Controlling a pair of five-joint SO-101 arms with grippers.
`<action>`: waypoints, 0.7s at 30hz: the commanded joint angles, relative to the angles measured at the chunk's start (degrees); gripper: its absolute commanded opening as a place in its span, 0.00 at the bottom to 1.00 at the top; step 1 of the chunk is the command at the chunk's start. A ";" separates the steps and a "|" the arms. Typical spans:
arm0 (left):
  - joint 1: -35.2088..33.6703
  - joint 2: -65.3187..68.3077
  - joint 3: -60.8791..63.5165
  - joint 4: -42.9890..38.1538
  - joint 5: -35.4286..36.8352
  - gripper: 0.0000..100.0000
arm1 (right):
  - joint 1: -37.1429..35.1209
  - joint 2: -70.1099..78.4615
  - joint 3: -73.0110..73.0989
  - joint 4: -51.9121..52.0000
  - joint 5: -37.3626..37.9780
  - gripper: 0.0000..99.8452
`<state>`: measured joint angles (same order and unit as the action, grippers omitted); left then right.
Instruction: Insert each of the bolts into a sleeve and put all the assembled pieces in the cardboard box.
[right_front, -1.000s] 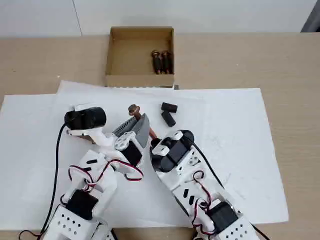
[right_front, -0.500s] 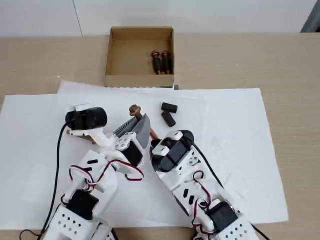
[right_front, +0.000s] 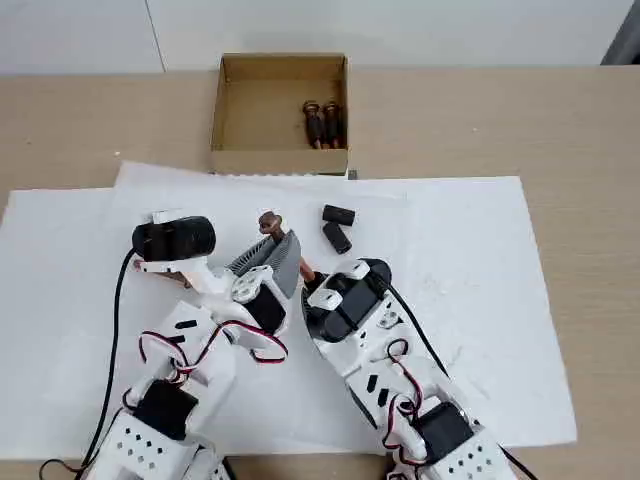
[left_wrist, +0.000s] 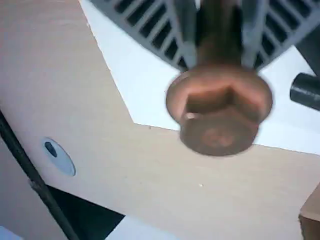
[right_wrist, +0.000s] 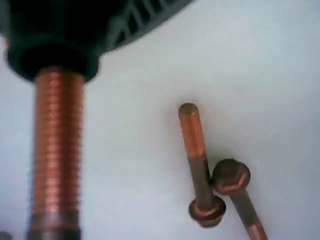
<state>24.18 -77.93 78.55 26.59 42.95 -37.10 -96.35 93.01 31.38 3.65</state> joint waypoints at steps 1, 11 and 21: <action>0.18 -0.79 -0.04 -0.62 0.35 0.01 | 0.57 -0.75 -0.70 -2.07 0.53 0.00; 6.24 -0.53 1.27 -0.53 -0.26 0.01 | 0.66 -0.75 -0.70 -1.89 0.53 0.00; 8.00 -0.70 7.34 -0.53 -9.32 0.01 | 0.48 -0.75 -0.88 -2.24 5.80 0.00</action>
<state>31.12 -78.02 85.49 26.51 36.35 -37.01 -96.26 93.19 30.95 6.73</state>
